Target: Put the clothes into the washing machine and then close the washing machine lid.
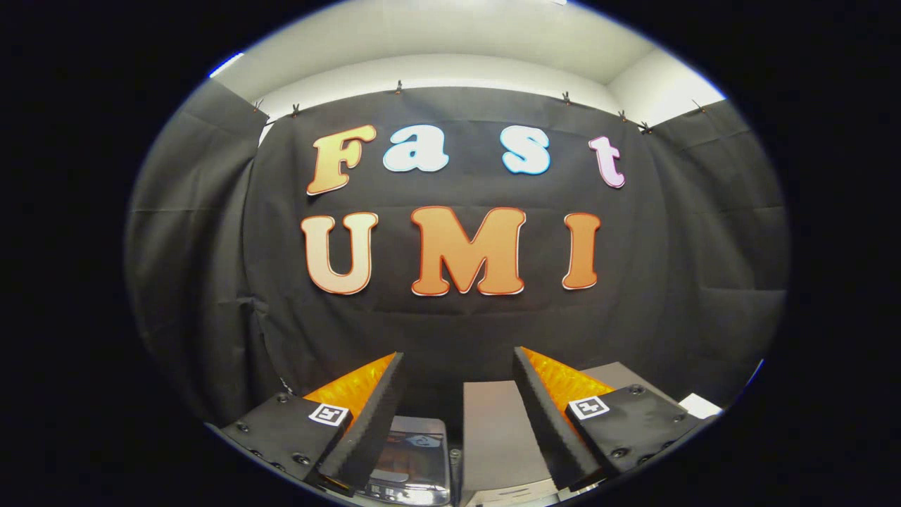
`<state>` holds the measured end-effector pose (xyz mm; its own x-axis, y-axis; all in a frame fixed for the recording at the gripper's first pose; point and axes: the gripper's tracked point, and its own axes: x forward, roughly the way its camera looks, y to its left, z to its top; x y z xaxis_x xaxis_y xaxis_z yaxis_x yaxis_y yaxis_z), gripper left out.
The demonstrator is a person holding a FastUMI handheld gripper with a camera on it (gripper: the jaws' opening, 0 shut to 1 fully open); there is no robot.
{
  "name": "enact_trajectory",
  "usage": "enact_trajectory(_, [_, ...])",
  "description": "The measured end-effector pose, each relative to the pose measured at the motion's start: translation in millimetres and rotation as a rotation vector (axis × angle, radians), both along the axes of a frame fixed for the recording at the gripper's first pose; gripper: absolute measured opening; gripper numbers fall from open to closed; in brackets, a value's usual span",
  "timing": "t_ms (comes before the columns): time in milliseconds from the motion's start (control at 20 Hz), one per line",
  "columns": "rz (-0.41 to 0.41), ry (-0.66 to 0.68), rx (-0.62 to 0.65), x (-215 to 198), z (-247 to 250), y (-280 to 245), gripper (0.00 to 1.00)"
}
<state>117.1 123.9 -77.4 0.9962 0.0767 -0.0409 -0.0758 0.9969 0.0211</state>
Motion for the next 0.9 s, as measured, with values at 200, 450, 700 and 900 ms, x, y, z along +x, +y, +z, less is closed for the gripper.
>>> enact_trajectory(200, [-0.017,-0.02,0.001,-7.8,12.6,-35.9,0.97])
enact_trajectory(450, [-0.036,-0.036,0.004,-12.5,28.4,-76.8,0.97])
enact_trajectory(700, [-0.056,-0.045,-0.01,-17.7,34.6,-112.5,0.97])
enact_trajectory(900, [-0.056,-0.049,-0.006,-14.9,35.3,-127.5,0.97])
